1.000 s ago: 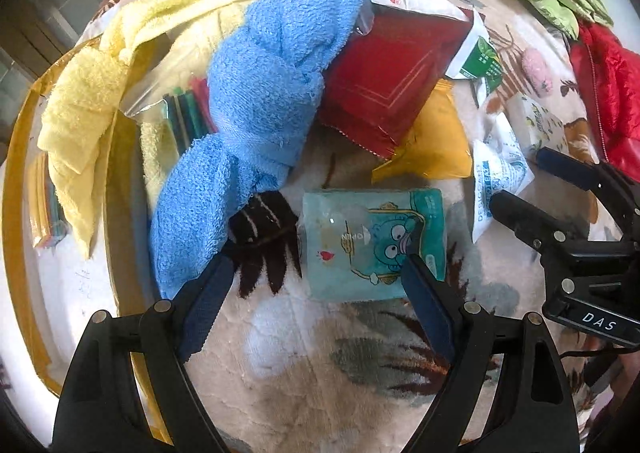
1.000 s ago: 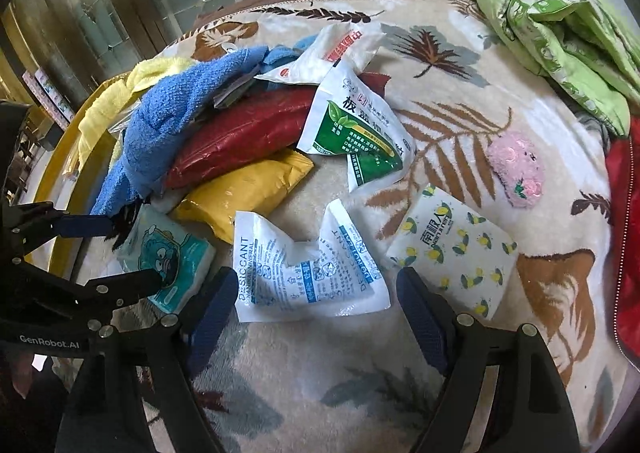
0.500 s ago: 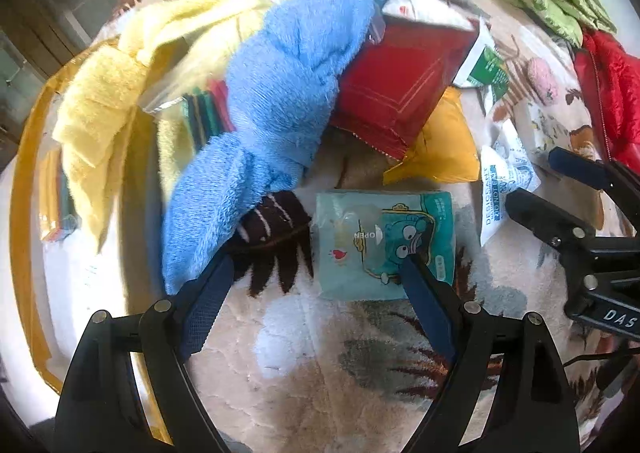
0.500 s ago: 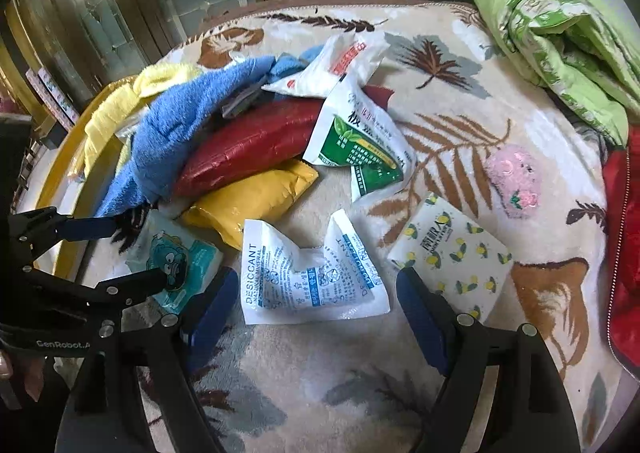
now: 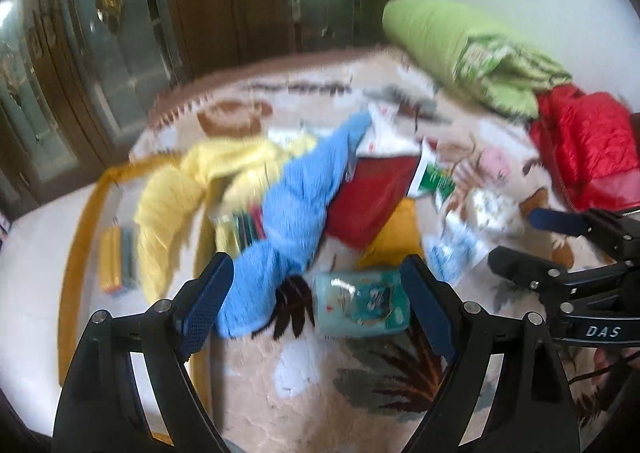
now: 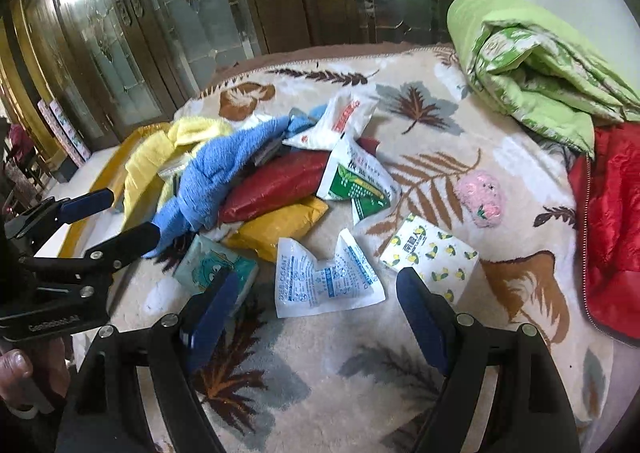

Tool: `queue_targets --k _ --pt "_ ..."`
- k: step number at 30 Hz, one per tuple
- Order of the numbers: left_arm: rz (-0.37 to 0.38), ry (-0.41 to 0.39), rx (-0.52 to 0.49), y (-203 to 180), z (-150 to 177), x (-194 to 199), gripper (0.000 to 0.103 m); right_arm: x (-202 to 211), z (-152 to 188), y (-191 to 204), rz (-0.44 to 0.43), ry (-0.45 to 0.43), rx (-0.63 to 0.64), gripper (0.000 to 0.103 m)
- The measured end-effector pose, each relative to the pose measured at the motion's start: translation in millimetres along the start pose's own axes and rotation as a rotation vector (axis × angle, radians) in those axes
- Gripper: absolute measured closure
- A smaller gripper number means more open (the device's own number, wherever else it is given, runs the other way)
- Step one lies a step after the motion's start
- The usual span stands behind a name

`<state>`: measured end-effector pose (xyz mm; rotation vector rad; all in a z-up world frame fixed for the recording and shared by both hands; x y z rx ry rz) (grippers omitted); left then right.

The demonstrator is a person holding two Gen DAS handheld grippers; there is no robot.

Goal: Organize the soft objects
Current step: 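Reach left gripper to teal cartoon packet while right gripper reaches white desiccant packet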

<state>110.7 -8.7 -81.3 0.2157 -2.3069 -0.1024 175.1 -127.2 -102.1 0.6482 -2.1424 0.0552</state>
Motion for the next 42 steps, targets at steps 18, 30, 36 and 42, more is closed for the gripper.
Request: queue_targets --k 18,30,36,42 --pt "-0.006 -0.042 -0.018 -5.2 -4.7 7.5 0.017 8.0 -3.5 4.5 -0.003 -0.021 -0.009 0.021" --pt "-0.011 -0.038 -0.020 -4.5 -3.2 3.3 0.017 6.4 -3.7 5.1 -0.004 -0.017 -0.007 0.021" --pt "-0.013 -0.037 -0.019 -3.4 -3.2 2.1 0.017 6.7 -3.8 5.2 -0.004 -0.017 -0.008 0.021" --pt "-0.015 -0.032 -0.022 -3.1 -1.8 0.5 0.017 5.7 -3.1 5.6 -0.003 -0.015 -0.012 0.021"
Point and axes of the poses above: each gripper's, at about its wrist camera, not at the fingertips, and x roughly against the way its jaws point, y to its left, z to its underside, the point moved 6 cm from there along -x, roughly the way its jaws point, and after that the axes turned 8 degrees about -x, right-handed, at the moved point
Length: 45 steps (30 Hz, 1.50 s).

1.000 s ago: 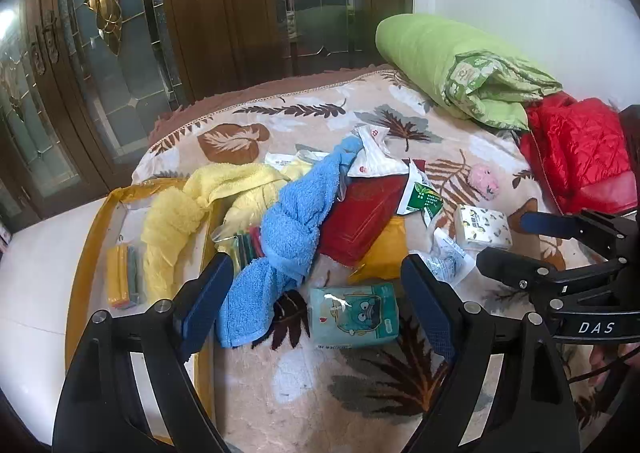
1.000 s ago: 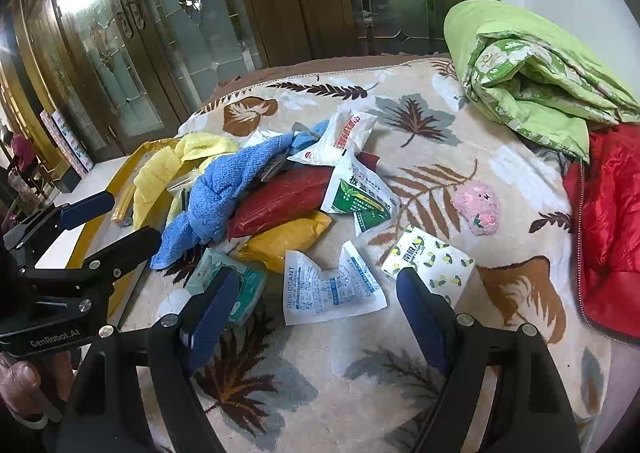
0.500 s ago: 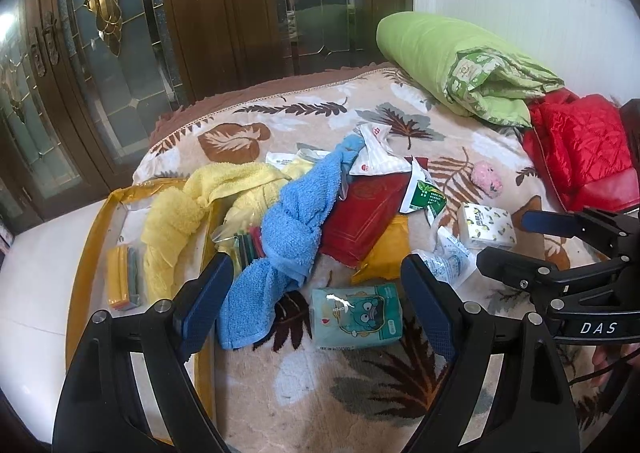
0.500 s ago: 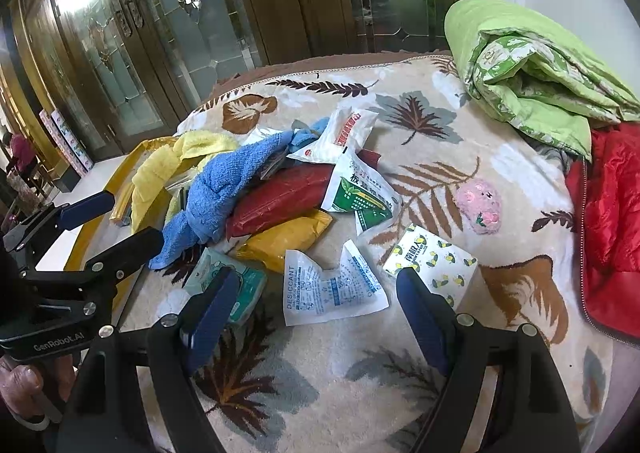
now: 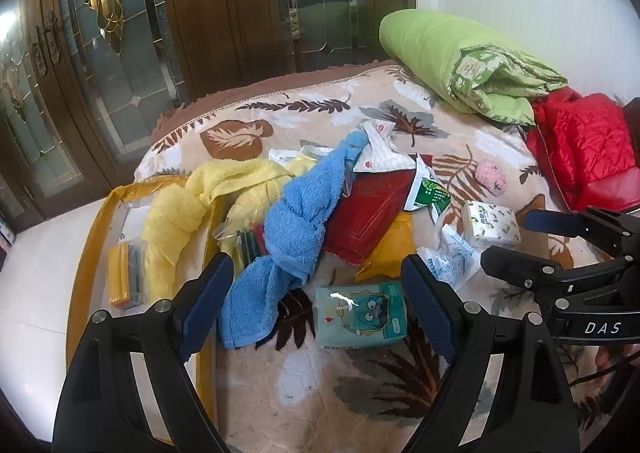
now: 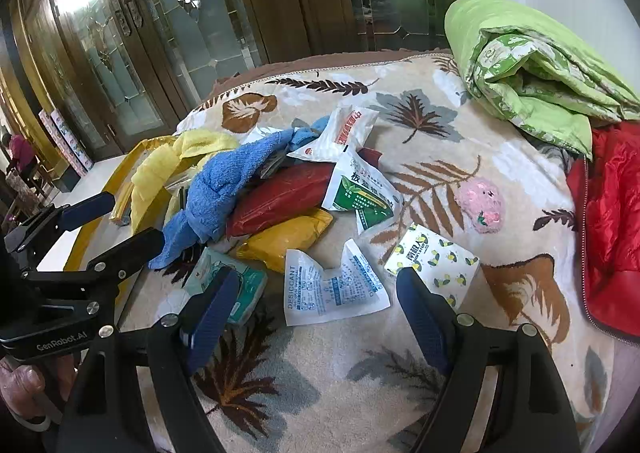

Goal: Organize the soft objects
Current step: 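Reach left gripper to teal cartoon packet while right gripper reaches white desiccant packet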

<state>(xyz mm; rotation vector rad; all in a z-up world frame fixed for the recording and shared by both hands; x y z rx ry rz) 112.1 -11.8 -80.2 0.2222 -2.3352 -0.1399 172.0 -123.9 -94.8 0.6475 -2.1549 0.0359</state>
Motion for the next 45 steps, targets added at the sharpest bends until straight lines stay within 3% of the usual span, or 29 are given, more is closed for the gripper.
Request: queue_targets --k 7,9,13,15,18,22,26,29,35,36,37,39,45 --pt "-0.002 0.012 0.002 1 2 -3 0.017 -2 1 -1 0.003 0.006 0.003 0.021" --pt "0.003 0.047 0.008 2 5 -11 0.017 -7 2 -3 0.015 0.019 0.011 0.021" --pt "0.046 0.267 0.056 4 26 -53 0.017 -28 7 -14 0.086 0.070 0.016 0.021" --pt "0.059 0.326 0.075 5 35 -65 0.017 -38 9 -23 0.095 0.102 -0.013 0.021" --pt "0.136 0.431 0.131 6 49 -83 0.017 -52 9 -26 0.063 0.146 -0.034 0.021" --pt "0.183 0.513 0.139 0 57 -97 0.017 -74 13 -18 0.064 0.213 0.041 0.021" --pt "0.132 0.527 0.059 -8 49 -99 0.017 -91 12 -13 0.054 0.237 0.063 0.021" --pt "0.165 0.551 0.057 -14 45 -101 0.017 -98 10 -17 0.030 0.267 0.025 0.021" --pt "0.149 0.575 -0.006 -21 49 -99 0.017 -102 12 -14 0.064 0.304 0.077 0.027" --pt "0.152 0.572 -0.014 -24 47 -98 0.020 -101 12 -15 0.071 0.304 0.083 0.029" --pt "0.164 0.566 -0.020 -28 45 -97 0.031 -101 12 -15 0.078 0.304 0.090 0.031" --pt "0.221 0.544 -0.012 -37 40 -92 0.042 -102 10 -13 0.084 0.296 0.097 0.032" --pt "0.301 0.526 -0.129 -73 32 -78 0.042 -102 9 -14 0.060 0.306 0.077 0.032"
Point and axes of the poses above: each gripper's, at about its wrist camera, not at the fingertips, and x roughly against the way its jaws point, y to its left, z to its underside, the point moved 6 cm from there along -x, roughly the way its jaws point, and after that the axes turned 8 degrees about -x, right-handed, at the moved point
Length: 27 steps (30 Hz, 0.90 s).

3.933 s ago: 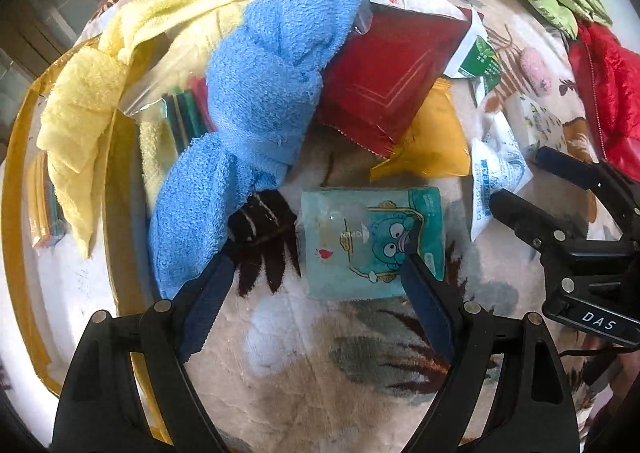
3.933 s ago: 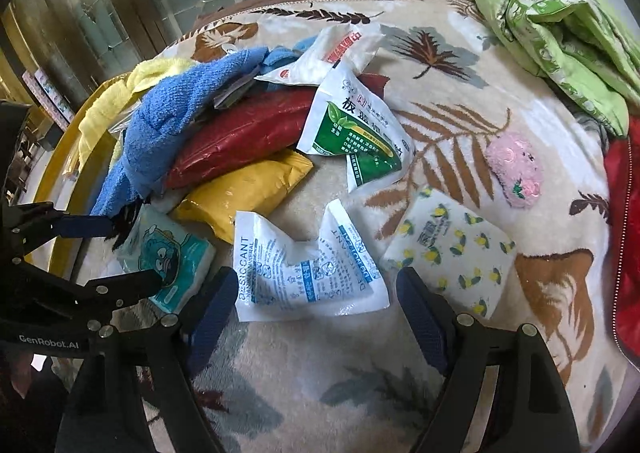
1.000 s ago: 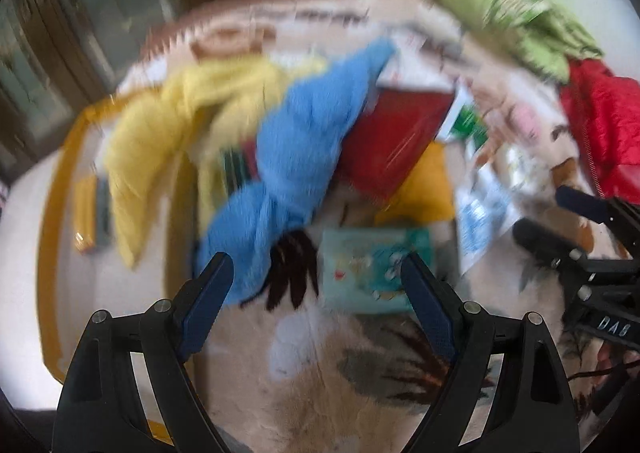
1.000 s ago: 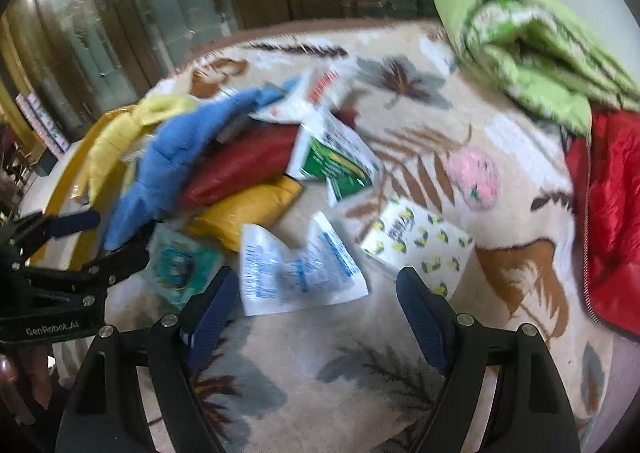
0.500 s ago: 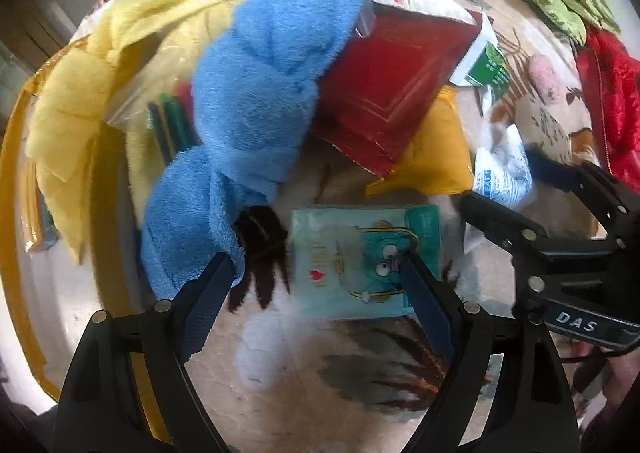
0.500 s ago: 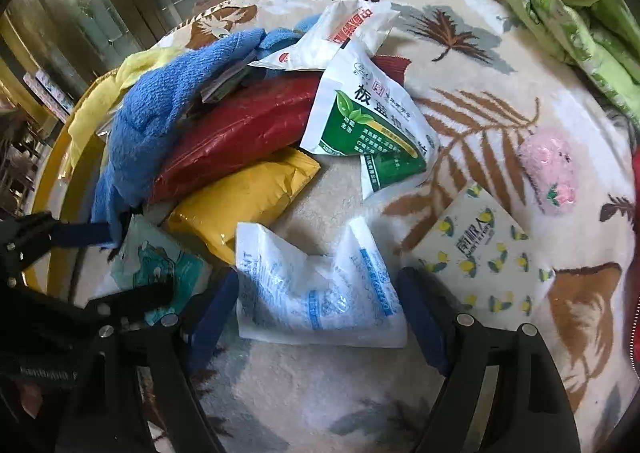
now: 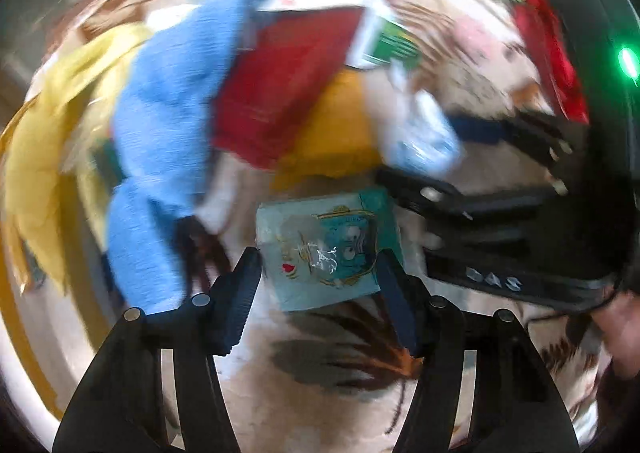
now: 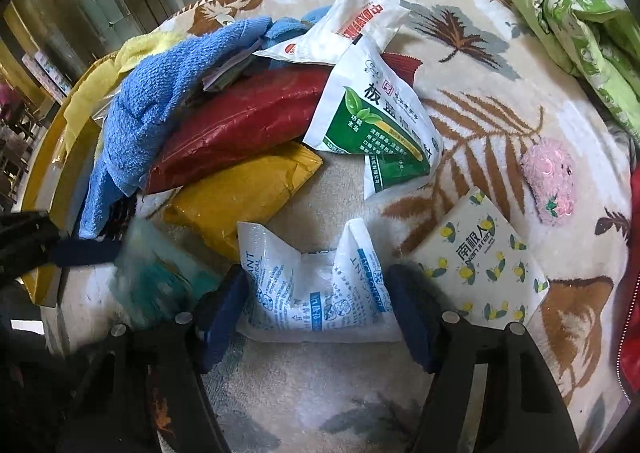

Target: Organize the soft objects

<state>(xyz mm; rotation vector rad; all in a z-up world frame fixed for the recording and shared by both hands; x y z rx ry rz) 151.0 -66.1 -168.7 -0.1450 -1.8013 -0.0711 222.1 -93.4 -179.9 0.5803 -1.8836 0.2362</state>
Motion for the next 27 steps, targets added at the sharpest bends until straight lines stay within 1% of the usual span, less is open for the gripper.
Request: queue_targets --k 2,3,6,8,9,10,11,14,15,16,17,18,19,21,23,24,26,27 --pt "-0.044 0.009 -0.044 -4 -1 -2 0.042 0 0 0 -0.004 0.007 0.003 0.031" --pt "-0.036 0.013 -0.052 -5 -1 -3 0.042 0 0 0 -0.008 0.010 0.004 0.031" --pt "0.052 0.008 -0.010 -10 -1 -4 0.042 -1 -1 -1 -0.016 0.015 0.000 0.030" --pt "0.067 -0.006 -0.003 -10 -3 -1 0.042 -1 -2 -1 -0.017 0.015 -0.001 0.030" --pt "0.094 -0.008 -0.001 -13 -3 0 0.041 -1 -2 -1 -0.018 0.015 -0.003 0.030" --pt "0.115 -0.002 0.003 -11 0 2 0.035 -2 -2 -1 -0.019 0.016 -0.003 0.030" --pt "0.133 -0.002 0.008 -15 -1 2 0.033 -2 -2 -2 -0.023 0.018 -0.005 0.030" --pt "0.155 -0.009 0.037 -12 -7 0 0.032 -2 -3 -3 -0.032 0.024 -0.010 0.030" --pt "0.186 -0.011 0.054 -13 -9 -2 0.024 -2 -3 -3 -0.034 0.027 -0.008 0.030" --pt "0.230 -0.008 0.061 -5 -11 -6 0.013 -1 -3 -4 -0.035 0.029 -0.006 0.030" --pt "0.275 0.004 0.062 -6 -9 -8 0.008 -2 -3 -3 -0.035 0.031 -0.004 0.030" --pt "0.302 0.015 0.062 -10 -9 -9 0.002 -2 -4 -4 -0.035 0.032 -0.004 0.030" --pt "0.301 0.018 0.054 -12 -9 -10 0.001 -2 -4 -4 -0.036 0.033 -0.004 0.030" --pt "0.239 0.034 0.044 -13 -8 -13 0.001 -2 -4 -4 -0.040 0.034 -0.006 0.029" --pt "0.200 0.046 0.043 -15 -8 -19 0.001 -2 -4 -5 -0.042 0.035 -0.005 0.029" --pt "0.163 0.056 0.038 -15 -8 -22 0.001 -2 -4 -4 -0.042 0.035 -0.005 0.029" --pt "0.057 0.075 0.038 -10 -7 -28 0.001 -2 -5 -5 -0.042 0.036 -0.003 0.029" --pt "0.035 0.077 0.037 -8 -8 -28 0.001 -2 -4 -4 -0.041 0.035 -0.004 0.029"
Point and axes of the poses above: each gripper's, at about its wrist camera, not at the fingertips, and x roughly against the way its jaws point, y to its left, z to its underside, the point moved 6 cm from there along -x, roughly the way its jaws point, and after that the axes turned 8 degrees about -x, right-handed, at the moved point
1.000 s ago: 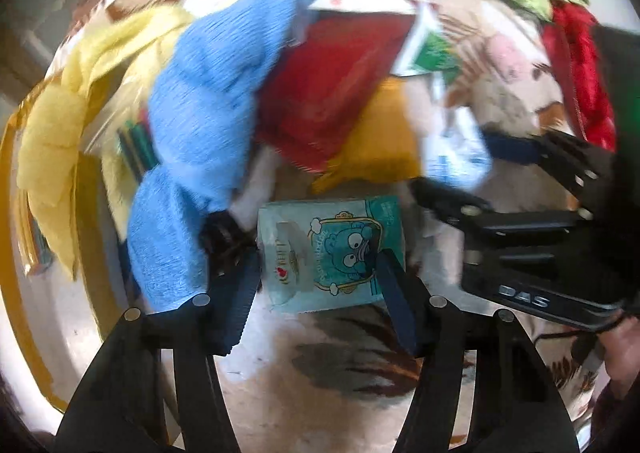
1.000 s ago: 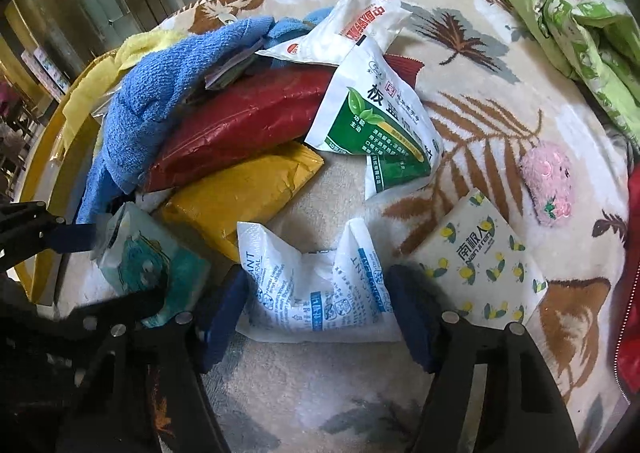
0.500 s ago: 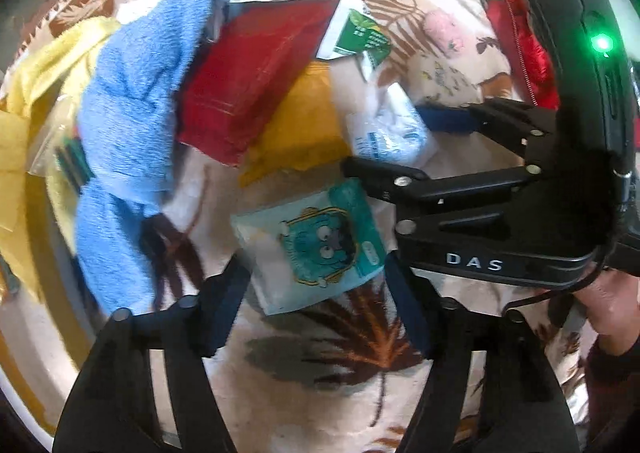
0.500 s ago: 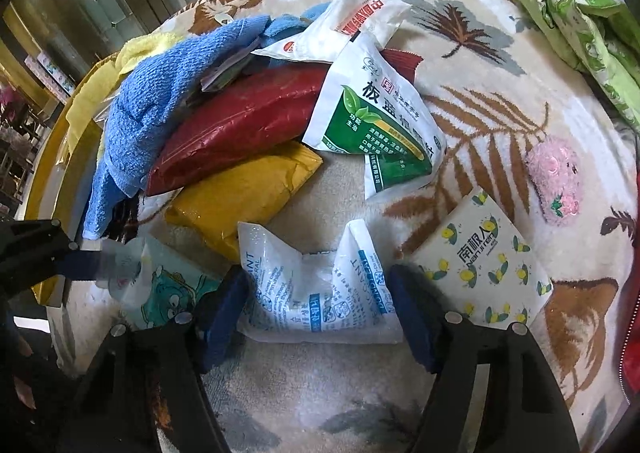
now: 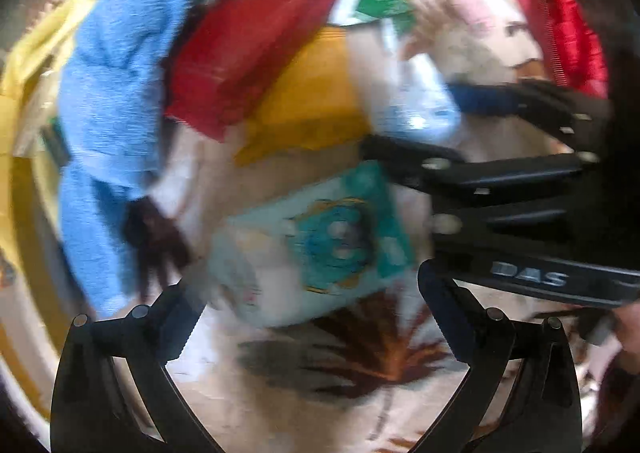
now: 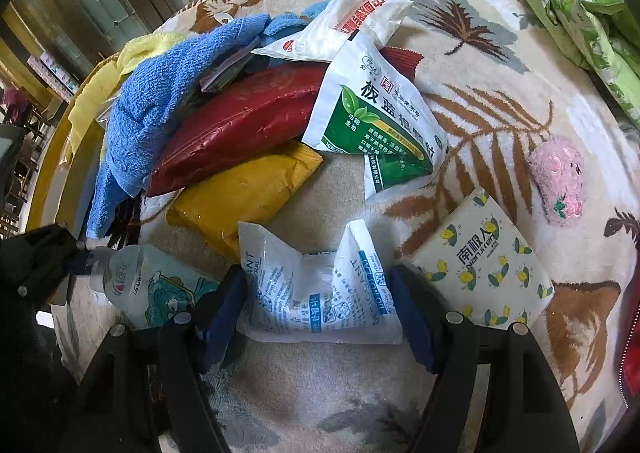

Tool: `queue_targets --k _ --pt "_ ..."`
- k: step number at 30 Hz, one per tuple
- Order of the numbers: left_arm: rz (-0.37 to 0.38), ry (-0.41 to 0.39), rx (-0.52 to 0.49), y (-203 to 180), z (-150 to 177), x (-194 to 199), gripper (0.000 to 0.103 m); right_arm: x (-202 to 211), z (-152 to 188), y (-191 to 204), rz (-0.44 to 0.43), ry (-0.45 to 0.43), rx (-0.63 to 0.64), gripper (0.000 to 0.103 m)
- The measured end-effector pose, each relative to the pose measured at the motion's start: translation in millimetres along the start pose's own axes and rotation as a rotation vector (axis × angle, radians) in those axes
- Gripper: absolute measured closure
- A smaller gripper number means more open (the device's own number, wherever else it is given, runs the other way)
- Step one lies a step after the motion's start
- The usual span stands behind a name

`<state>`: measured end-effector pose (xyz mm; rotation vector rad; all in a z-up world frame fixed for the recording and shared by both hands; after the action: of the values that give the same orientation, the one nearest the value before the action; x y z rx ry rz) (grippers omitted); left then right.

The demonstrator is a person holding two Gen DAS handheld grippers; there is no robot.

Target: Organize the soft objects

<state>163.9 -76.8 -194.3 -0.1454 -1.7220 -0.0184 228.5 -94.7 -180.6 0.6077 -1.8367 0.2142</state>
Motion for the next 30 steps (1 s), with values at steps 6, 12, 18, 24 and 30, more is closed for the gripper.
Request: queue_targets --k 6,12,18,24,30 --pt "-0.124 -0.010 0.014 7 -8 2 0.002 0 0 0 0.023 -0.014 -0.008 0.031" --pt "-0.123 -0.008 0.013 3 -15 2 0.016 4 6 2 0.056 -0.044 -0.003 0.051" --pt "-0.028 -0.043 0.064 14 -14 7 0.023 6 11 4 0.081 -0.051 0.006 0.055" --pt "0.087 -0.090 0.120 36 9 28 0.054 9 14 3 0.074 -0.065 -0.018 0.055" --pt "0.059 -0.094 0.095 36 13 28 0.061 11 13 0 0.058 -0.073 -0.045 0.055"
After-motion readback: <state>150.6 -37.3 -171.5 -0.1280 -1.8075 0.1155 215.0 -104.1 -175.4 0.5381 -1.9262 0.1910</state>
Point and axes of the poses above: each gripper's, at about its wrist camera, not at the fingertips, and x roughly against the way its jaws point, y to its left, z to its underside, the point moved 6 cm from there along -x, roughly the way its jaws point, and after that the axes turned 8 degrees about -x, right-handed, at the moved point
